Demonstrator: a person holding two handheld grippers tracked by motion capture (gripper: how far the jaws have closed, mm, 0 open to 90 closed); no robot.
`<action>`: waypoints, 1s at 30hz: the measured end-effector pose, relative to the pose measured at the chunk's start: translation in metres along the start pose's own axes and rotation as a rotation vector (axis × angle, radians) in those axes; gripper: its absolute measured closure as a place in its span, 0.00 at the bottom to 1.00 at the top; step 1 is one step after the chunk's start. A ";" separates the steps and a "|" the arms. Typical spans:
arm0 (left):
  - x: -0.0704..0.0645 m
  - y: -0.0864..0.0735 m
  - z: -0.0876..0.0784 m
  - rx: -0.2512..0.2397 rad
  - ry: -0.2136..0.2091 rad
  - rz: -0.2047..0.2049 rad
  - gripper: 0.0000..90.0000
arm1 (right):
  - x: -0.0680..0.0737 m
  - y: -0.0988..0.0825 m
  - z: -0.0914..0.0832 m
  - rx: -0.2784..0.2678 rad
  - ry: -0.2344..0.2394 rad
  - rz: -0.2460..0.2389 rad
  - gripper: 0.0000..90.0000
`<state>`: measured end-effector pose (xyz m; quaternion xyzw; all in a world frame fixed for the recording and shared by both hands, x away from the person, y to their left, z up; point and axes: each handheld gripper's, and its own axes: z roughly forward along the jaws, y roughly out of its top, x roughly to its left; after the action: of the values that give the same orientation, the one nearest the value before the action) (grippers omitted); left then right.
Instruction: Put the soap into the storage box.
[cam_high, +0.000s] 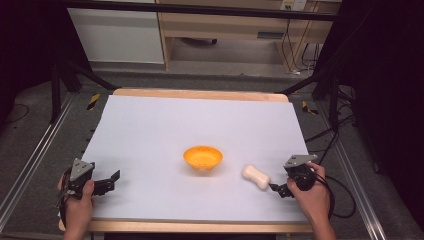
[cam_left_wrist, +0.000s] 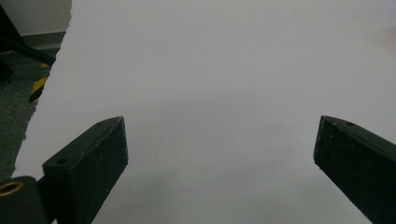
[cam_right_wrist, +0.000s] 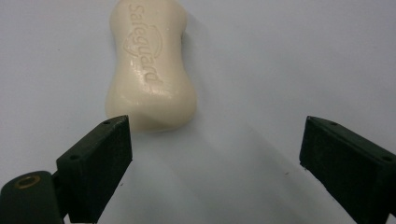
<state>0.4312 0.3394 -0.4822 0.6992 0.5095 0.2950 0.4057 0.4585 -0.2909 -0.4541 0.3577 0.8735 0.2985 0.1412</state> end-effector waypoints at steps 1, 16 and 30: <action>0.000 0.000 0.000 -0.001 0.000 0.001 0.03 | 0.001 0.002 0.001 0.006 0.004 -0.006 0.11; 0.001 0.000 0.000 -0.007 -0.007 -0.009 0.03 | 0.016 0.030 0.015 0.131 0.048 -0.070 0.14; 0.001 0.000 0.000 -0.007 -0.012 -0.014 0.03 | 0.025 0.048 0.032 0.166 0.064 -0.062 0.22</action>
<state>0.4312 0.3405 -0.4823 0.6959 0.5110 0.2897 0.4131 0.4817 -0.2328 -0.4506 0.3310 0.9101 0.2318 0.0921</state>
